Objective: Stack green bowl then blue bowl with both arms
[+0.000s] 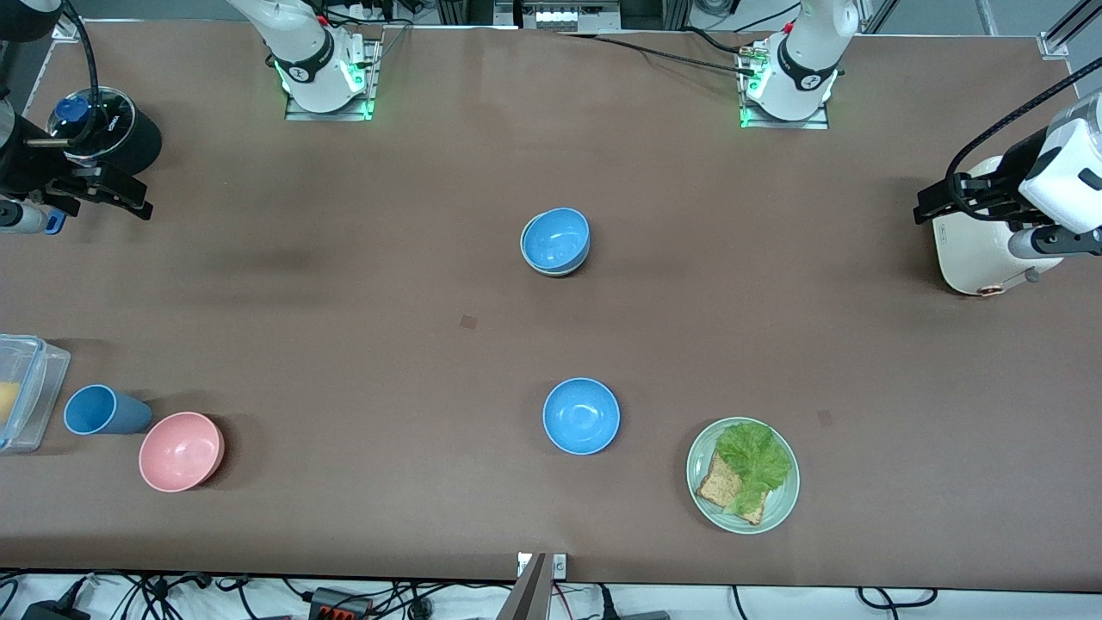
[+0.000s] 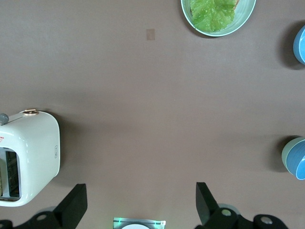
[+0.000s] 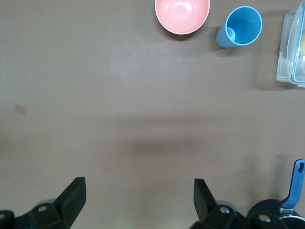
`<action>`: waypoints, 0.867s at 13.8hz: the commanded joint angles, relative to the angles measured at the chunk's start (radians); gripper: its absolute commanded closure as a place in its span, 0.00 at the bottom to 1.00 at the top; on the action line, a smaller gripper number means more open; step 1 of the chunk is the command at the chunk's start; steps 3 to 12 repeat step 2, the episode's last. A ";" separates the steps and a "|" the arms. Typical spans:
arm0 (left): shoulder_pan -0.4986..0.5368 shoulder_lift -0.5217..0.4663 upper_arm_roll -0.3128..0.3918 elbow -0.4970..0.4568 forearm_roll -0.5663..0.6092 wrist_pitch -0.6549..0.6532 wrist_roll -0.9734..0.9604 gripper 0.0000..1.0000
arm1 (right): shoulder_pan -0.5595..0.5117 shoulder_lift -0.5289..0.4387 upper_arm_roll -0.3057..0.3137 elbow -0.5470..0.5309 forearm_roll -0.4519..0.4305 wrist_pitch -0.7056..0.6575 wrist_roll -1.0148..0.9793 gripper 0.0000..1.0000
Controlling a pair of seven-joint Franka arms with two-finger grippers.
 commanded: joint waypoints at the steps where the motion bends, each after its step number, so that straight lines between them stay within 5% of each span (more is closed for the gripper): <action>1: 0.009 -0.025 -0.001 -0.029 -0.017 0.007 0.030 0.00 | -0.015 -0.016 0.012 -0.006 -0.005 -0.006 -0.015 0.00; 12: 0.009 -0.025 -0.001 -0.029 -0.017 0.007 0.027 0.00 | -0.015 -0.014 0.012 -0.006 -0.005 -0.006 -0.015 0.00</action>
